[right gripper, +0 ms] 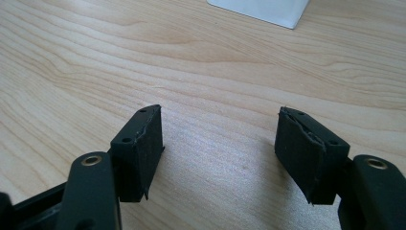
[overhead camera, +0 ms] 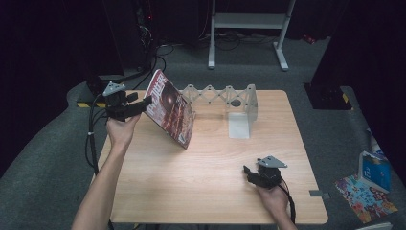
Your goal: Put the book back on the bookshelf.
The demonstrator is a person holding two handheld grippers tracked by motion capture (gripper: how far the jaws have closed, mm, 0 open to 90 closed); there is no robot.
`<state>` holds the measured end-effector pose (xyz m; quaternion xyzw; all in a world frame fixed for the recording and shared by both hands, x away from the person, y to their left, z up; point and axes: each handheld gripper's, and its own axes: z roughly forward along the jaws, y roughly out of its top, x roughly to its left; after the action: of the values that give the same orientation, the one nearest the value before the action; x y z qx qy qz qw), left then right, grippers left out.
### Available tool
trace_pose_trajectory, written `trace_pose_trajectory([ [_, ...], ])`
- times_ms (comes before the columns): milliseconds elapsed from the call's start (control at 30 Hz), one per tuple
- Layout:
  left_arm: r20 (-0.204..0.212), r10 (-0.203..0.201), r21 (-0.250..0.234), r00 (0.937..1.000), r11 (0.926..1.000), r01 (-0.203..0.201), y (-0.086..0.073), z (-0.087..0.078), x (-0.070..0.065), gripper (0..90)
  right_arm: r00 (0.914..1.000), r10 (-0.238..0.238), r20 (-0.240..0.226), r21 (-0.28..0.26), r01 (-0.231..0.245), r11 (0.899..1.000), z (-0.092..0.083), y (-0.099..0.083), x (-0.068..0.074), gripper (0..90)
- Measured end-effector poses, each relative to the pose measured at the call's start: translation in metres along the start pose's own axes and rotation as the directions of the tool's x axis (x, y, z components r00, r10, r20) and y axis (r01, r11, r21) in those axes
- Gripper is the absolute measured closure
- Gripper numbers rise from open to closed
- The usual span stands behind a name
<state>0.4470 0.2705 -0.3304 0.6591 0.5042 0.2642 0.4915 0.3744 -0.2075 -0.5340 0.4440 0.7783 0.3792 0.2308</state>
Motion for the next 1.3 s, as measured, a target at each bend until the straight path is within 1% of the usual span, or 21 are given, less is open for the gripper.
trace_pose_trajectory([
  [33,0.002,0.004,-0.002,1.0000,1.0000,-0.004,-0.001,-0.002,0.000,36.2,1.0000,0.001,0.000,0.000,-0.001,1.000,0.000,0.000,0.000,33.5],
  [133,-0.011,0.032,-0.002,0.9994,0.9995,-0.032,-0.004,-0.008,-0.002,36.4,1.0000,0.000,0.000,0.000,0.000,1.000,0.000,0.000,0.000,33.5],
  [167,-0.010,0.035,-0.004,0.9994,0.9994,-0.035,-0.006,-0.009,-0.003,36.5,1.0000,0.000,0.000,0.000,0.000,1.000,0.000,0.000,0.000,33.5],
  [333,0.017,0.027,-0.018,0.9995,0.9995,-0.027,-0.012,-0.016,-0.004,36.6,1.0000,0.004,0.001,0.001,-0.004,1.000,0.000,0.000,0.000,33.5],
  [467,0.029,0.037,-0.016,0.9989,0.9992,-0.036,-0.016,-0.021,-0.007,36.5,1.0000,0.004,0.001,0.001,-0.004,1.000,0.000,0.000,0.000,33.5],
  [633,0.047,0.030,-0.021,0.9985,0.9994,-0.029,-0.022,-0.027,-0.010,36.4,1.0000,0.005,0.002,0.001,-0.005,1.000,0.000,0.000,0.000,33.5],
  [767,0.043,0.060,-0.011,0.9973,0.9982,-0.059,-0.028,-0.029,-0.014,36.5,1.0000,0.008,0.002,0.001,-0.008,1.000,0.000,0.000,0.000,33.5],
  [900,0.059,0.050,-0.024,0.9970,0.9985,-0.049,-0.034,-0.033,-0.016,36.6,1.0000,0.008,0.002,0.002,-0.008,1.000,0.000,0.000,0.000,33.5],
  [1100,0.072,0.058,-0.031,0.9957,0.9980,-0.056,-0.040,-0.040,-0.019,36.5,1.0000,0.008,0.002,0.001,-0.008,1.000,0.000,0.000,0.000,33.5],
  [1300,0.086,0.048,-0.037,0.9952,0.9983,-0.045,-0.049,-0.045,-0.021,36.4,1.0000,0.008,0.002,0.002,-0.008,1.000,0.000,0.000,0.001,33.5],
])
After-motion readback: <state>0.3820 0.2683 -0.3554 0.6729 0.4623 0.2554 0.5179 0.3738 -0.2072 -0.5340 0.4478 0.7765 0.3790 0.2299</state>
